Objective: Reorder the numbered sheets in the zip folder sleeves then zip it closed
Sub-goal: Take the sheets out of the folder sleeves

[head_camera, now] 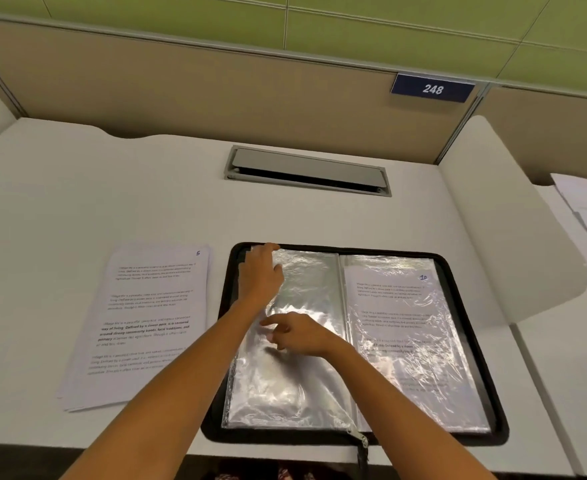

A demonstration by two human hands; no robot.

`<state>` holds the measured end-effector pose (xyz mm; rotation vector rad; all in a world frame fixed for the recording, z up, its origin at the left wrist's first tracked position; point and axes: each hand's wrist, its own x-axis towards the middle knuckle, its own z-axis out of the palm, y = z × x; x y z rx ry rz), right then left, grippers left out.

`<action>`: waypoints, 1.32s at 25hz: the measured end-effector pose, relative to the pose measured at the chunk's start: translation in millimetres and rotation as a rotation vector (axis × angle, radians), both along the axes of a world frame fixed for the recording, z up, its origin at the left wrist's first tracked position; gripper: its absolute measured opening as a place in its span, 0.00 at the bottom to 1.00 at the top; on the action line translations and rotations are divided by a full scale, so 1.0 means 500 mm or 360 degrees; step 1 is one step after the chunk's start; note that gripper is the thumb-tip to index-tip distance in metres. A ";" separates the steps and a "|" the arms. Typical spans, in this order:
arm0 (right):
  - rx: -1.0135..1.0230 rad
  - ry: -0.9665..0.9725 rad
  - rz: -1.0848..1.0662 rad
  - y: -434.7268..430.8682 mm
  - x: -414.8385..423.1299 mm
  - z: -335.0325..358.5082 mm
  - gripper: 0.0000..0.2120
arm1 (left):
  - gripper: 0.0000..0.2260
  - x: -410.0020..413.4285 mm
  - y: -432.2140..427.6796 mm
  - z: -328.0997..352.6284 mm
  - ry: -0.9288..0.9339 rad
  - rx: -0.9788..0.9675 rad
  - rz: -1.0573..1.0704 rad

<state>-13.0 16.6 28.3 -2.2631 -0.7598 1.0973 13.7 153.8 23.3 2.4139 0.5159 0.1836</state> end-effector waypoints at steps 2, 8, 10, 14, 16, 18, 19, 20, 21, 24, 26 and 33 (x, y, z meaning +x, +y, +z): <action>0.0162 -0.0062 -0.0220 -0.029 0.018 0.014 0.17 | 0.18 0.001 -0.020 -0.001 -0.0011 0.0041 -0.0097; 0.0099 -0.0580 -0.0736 -0.210 0.157 0.018 0.18 | 0.17 0.020 -0.090 -0.001 0.0052 0.0129 -0.0274; -0.0142 -0.0714 -0.0754 -0.285 0.216 -0.001 0.24 | 0.18 0.031 -0.123 0.001 0.0062 0.0132 -0.0343; -0.0464 -0.0812 -0.0612 -0.394 0.298 -0.021 0.37 | 0.19 0.062 -0.191 0.006 0.0092 0.0160 -0.0488; -0.0554 -0.0876 -0.0533 -0.427 0.320 -0.026 0.42 | 0.21 0.084 -0.222 0.002 0.0122 0.0129 -0.0538; -0.0589 -0.0899 -0.0487 -0.448 0.335 -0.034 0.46 | 0.23 0.104 -0.248 -0.007 0.0173 0.0130 -0.0609; -0.0583 -0.0877 -0.0483 -0.455 0.340 -0.037 0.47 | 0.24 0.114 -0.259 -0.014 0.0204 0.0138 -0.0643; -0.0568 -0.0856 -0.0484 -0.463 0.344 -0.042 0.47 | 0.25 0.124 -0.271 -0.019 0.0229 0.0143 -0.0669; -0.0543 -0.0863 -0.0487 -0.468 0.343 -0.047 0.46 | 0.25 0.131 -0.282 -0.023 0.0242 0.0145 -0.0685; -0.0369 -0.1077 -0.0540 -0.474 0.331 -0.053 0.32 | 0.26 0.148 -0.312 -0.028 0.0230 0.0202 -0.0719; -0.0150 -0.1265 -0.0632 -0.472 0.321 -0.047 0.23 | 0.26 0.161 -0.329 -0.028 0.0188 0.0284 -0.0740; 0.0487 -0.1283 -0.0703 -0.487 0.340 -0.037 0.24 | 0.25 0.218 -0.390 -0.016 0.0026 0.0404 -0.0840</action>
